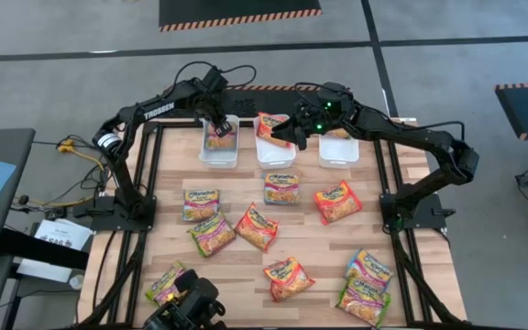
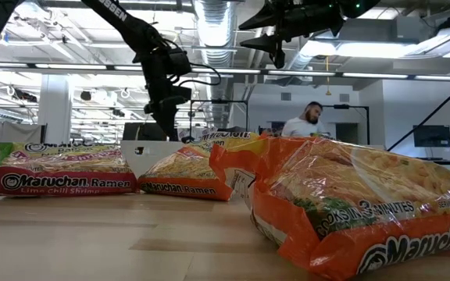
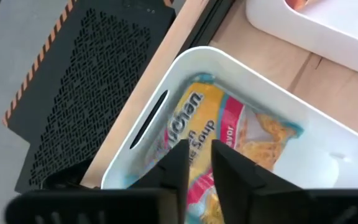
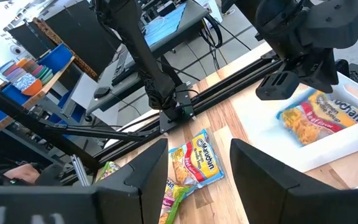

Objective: Sort Maruchan noodles
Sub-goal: Adjust the blue noodle pack in the left white bin

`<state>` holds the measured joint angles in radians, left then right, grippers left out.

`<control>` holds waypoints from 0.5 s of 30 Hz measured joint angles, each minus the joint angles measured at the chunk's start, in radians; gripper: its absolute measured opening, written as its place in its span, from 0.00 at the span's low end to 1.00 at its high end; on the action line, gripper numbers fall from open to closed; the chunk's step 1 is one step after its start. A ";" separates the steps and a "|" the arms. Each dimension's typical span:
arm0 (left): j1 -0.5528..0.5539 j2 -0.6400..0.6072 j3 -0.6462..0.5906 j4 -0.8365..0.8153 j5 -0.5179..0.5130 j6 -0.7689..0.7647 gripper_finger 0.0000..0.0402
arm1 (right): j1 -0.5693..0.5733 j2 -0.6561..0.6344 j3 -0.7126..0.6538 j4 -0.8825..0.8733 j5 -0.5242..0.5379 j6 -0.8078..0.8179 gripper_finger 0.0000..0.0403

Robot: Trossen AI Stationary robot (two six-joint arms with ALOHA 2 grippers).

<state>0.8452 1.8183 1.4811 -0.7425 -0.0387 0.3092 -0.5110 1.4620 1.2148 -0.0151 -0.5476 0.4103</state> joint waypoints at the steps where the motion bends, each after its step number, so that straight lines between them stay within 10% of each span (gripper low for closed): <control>1: 0.000 0.000 0.000 0.000 0.000 0.000 0.18 | 0.000 0.000 0.000 0.000 0.000 0.000 0.49; 8: 0.000 0.000 0.018 -0.099 0.002 -0.040 0.26 | 0.002 0.000 0.000 0.000 0.000 0.000 0.49; 15: 0.001 0.000 0.040 -0.289 0.212 -0.018 0.25 | 0.027 0.000 0.000 -0.001 0.000 0.000 0.49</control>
<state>0.8462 1.8179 1.5208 -1.0318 0.1732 0.2916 -0.4844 1.4621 1.2148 -0.0158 -0.5480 0.4107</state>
